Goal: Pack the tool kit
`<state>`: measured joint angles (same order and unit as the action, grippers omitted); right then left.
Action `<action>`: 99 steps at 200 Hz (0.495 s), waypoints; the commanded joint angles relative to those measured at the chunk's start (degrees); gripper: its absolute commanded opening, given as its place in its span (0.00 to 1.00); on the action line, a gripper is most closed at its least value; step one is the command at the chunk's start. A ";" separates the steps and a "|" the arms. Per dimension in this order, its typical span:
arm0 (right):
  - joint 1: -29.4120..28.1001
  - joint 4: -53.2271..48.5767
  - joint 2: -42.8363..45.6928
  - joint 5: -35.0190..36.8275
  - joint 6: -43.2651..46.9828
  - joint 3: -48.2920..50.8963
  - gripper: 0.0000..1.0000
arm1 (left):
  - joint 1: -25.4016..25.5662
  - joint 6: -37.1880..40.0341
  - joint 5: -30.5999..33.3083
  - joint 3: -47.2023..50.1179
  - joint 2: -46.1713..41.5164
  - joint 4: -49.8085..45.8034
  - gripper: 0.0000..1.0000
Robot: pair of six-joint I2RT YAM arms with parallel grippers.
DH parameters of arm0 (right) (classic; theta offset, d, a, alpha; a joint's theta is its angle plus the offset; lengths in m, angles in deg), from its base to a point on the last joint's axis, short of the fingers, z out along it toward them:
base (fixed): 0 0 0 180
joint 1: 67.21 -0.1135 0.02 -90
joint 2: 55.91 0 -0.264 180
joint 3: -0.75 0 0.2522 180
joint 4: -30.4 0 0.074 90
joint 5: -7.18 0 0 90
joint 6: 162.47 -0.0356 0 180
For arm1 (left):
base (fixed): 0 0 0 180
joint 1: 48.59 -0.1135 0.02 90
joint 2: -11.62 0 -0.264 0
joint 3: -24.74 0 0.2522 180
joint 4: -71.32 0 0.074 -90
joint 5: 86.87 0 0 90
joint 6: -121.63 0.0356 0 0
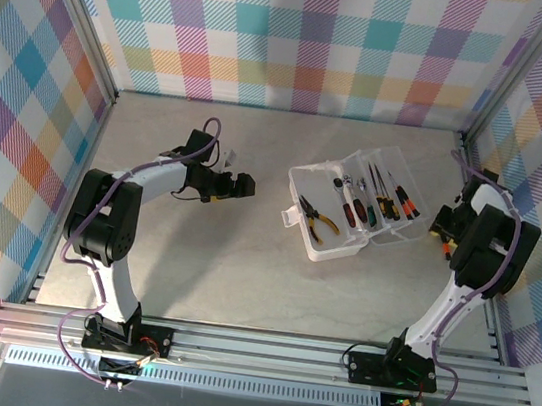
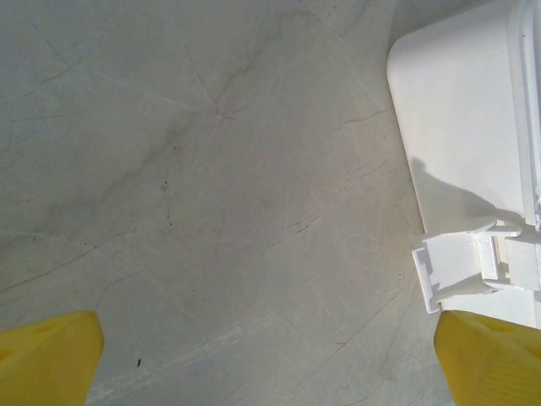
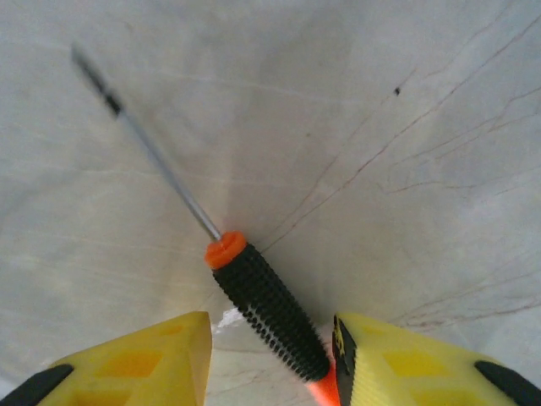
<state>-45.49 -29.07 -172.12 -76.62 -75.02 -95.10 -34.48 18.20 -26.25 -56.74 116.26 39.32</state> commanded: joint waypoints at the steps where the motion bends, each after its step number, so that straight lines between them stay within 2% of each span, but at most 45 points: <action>1: -0.34 -2.54 -1.90 1.83 0.09 -0.57 0.41 | -0.57 1.48 0.12 -1.71 0.19 -1.71 1.00; 22: -0.29 -2.61 -2.63 2.32 0.09 -1.07 0.35 | -0.66 1.48 -0.14 -1.89 0.41 -1.71 1.00; 69: -0.53 -3.04 -2.27 2.06 -0.38 -1.71 0.00 | -1.01 1.65 0.34 -1.70 0.56 -2.14 1.00; 99: -1.68 -4.25 1.77 2.45 -0.53 -2.43 0.00 | -1.01 2.56 4.56 -2.41 -0.01 -5.06 1.00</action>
<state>-46.30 -30.21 -172.73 -75.24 -75.02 -97.04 -34.66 19.17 -25.21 -57.44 116.26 37.92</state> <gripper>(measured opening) 0.067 0.996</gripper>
